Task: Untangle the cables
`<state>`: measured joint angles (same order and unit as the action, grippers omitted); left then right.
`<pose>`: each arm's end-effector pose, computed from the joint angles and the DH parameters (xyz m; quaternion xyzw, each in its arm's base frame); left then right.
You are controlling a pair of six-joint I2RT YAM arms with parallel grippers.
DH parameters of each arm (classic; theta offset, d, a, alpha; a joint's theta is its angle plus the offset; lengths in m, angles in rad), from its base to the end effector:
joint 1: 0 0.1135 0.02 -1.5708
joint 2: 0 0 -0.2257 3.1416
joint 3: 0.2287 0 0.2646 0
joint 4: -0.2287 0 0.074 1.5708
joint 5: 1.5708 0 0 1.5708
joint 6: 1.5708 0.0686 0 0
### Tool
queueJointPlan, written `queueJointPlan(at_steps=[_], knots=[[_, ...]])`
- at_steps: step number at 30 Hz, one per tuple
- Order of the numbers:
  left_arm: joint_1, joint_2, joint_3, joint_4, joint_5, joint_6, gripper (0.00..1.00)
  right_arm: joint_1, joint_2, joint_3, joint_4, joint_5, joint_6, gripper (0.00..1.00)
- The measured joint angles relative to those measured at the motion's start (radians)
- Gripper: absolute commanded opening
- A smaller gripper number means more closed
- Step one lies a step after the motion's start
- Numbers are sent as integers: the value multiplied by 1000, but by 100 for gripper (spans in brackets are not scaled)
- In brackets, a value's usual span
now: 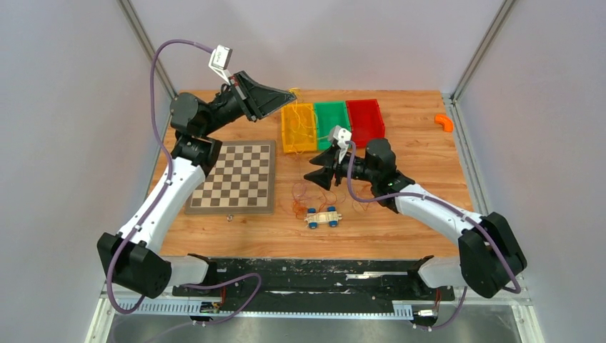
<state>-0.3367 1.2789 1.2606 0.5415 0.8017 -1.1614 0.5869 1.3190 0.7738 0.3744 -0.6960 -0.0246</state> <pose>0.2850 -0.1520 0.4457 0.1250 0.5573 -0.6858 0.4510 0.2588 0.2249 0.2282 -0.4259 0.6195 0.4186 0.5095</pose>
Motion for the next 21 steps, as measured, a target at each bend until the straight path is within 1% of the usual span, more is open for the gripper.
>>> queueJointPlan(at_steps=[6,7,8,10,11,12,15,17,19,21], knots=[[0,13,12,0,0,-4,0,67,58,48,111,10,-7,52],[0,14,12,0,0,-4,0,76,69,61,128,10,-8,49],[0,15,12,0,0,-5,0,83,80,73,140,10,-8,42],[0,18,12,0,0,-5,0,91,103,100,161,14,-16,18],[0,18,12,0,0,-4,0,91,113,112,167,19,-22,2],[0,18,12,0,0,-4,0,91,121,123,170,34,-29,0],[6,21,29,-2,0,-4,0,84,126,129,156,63,-39,0],[21,33,69,-7,3,-5,0,70,119,110,134,75,-56,0],[46,50,126,-7,4,-5,0,51,90,43,97,86,-88,0],[78,69,187,-6,3,-4,0,24,41,-74,43,95,-143,0]])
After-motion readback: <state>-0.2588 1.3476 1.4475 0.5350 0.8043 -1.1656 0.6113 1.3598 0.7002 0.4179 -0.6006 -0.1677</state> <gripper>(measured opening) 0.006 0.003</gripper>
